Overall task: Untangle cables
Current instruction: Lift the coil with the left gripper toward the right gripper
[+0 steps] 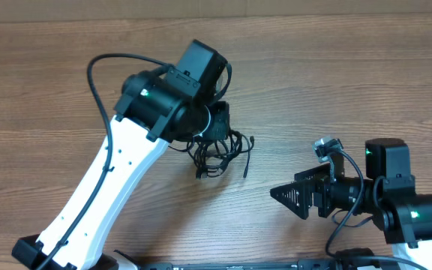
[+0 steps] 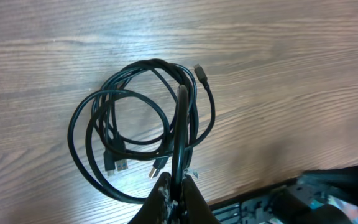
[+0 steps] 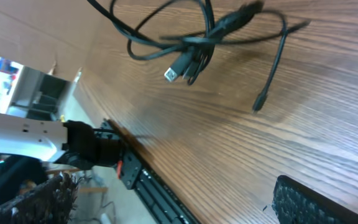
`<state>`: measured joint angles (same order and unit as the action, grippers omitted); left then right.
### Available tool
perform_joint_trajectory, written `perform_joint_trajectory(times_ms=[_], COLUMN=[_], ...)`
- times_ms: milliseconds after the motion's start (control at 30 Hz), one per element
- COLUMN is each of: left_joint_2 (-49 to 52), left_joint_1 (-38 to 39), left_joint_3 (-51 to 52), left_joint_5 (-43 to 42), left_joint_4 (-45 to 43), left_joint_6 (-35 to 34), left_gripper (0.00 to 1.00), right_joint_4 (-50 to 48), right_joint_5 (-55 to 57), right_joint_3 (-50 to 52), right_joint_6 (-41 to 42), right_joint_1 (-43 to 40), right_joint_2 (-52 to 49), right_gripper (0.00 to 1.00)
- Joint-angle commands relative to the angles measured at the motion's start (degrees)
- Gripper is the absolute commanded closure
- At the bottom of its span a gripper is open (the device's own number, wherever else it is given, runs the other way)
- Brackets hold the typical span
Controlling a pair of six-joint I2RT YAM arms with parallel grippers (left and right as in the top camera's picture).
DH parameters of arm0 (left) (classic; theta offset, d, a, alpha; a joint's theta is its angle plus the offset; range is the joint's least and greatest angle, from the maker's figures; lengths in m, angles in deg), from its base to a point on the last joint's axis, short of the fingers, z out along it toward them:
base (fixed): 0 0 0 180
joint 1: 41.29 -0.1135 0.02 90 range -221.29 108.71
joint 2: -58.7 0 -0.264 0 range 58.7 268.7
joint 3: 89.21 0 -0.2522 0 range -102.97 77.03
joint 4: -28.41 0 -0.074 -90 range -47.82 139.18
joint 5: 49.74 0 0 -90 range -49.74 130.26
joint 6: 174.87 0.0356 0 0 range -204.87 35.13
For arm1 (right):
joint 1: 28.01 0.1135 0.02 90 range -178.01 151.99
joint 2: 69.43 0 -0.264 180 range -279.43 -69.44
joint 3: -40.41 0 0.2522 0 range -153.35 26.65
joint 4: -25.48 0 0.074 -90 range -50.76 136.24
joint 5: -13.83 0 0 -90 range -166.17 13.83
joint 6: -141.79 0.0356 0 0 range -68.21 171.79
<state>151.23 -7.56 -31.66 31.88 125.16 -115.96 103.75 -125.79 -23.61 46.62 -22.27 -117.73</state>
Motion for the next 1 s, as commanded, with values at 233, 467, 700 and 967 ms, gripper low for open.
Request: perform_joint_trajectory(times_ms=[233, 467, 700, 967], left_joint_2=[-1.5, -1.5, -1.5, -1.7], left_joint_1=[-0.1, -0.1, -0.1, -0.1], left_joint_3=[-11.8, -19.1, -21.4, -22.0], left_joint_5=[-3.9, -3.9, -4.4, -8.1], left_joint_4=[5.3, 7.1, 9.6, 11.4], left_joint_6=[2.4, 2.4, 2.4, 2.4], left_gripper=[0.96, 0.96, 0.96, 0.96], right_joint_4=[-1.9, -6.0, -21.6, -33.4], right_joint_5=[-12.9, -13.5, -10.6, 2.5], right_joint_3=[-1.5, -1.5, -1.5, -1.5], right_joint_6=[0.8, 0.9, 9.5, 18.6], right_joint_1=[0.7, 7.6, 16.8, 22.9], right_joint_2=[-3.9, -3.9, -3.9, -5.9], right_gripper=[0.0, 0.0, 0.0, 0.0])
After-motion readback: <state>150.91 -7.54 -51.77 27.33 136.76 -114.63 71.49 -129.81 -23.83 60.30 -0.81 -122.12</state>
